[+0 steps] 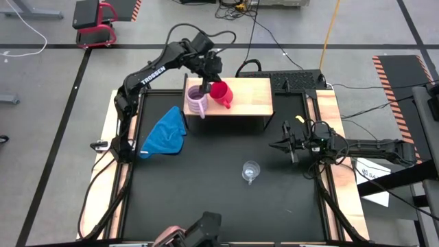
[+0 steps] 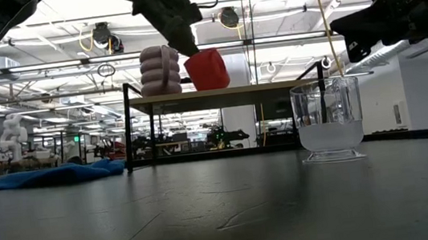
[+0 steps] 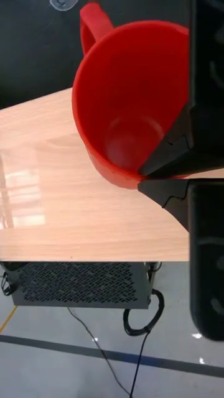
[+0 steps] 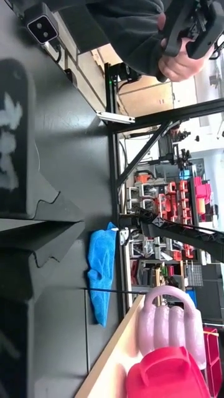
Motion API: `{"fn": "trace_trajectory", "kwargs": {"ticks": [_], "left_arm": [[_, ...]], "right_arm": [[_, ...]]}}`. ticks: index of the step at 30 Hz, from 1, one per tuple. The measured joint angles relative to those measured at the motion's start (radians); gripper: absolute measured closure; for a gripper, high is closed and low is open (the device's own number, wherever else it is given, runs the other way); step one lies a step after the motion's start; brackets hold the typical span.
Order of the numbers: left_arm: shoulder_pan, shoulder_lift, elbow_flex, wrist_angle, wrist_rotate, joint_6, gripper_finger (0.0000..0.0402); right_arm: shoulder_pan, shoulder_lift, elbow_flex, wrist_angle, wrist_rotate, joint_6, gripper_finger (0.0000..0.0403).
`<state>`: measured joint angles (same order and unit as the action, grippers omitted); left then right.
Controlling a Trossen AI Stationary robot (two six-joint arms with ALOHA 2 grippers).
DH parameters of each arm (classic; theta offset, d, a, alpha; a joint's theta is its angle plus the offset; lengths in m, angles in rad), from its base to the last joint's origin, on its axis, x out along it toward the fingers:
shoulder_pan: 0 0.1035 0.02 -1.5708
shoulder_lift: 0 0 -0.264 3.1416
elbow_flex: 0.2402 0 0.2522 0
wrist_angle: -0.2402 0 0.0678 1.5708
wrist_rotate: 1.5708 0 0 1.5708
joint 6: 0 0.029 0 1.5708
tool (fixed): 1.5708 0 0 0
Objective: Stack small to large cups/mugs on shelf
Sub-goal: Put the red mug on the shelf
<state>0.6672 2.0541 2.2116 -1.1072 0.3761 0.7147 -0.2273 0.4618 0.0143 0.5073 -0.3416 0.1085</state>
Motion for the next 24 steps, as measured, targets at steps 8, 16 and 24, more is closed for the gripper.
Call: {"fn": "trace_trajectory", "kwargs": {"ticks": [8,16,24], "left_arm": [[-0.018,-0.002,0.002,-0.025,-0.06,0.017,0.0401],[-0.049,0.002,0.06,-0.064,-0.082,0.039,0.04],[-0.06,0.002,0.07,-0.059,-0.1,0.042,0.0401]], "right_arm": [[0.0,0.0,0.0,-0.002,0.0,0.002,0.0403],[0.0,0.0,0.0,-0.003,0.0,0.002,0.0403],[0.0,0.0,0.0,-0.003,0.0,0.003,0.0403]]}}
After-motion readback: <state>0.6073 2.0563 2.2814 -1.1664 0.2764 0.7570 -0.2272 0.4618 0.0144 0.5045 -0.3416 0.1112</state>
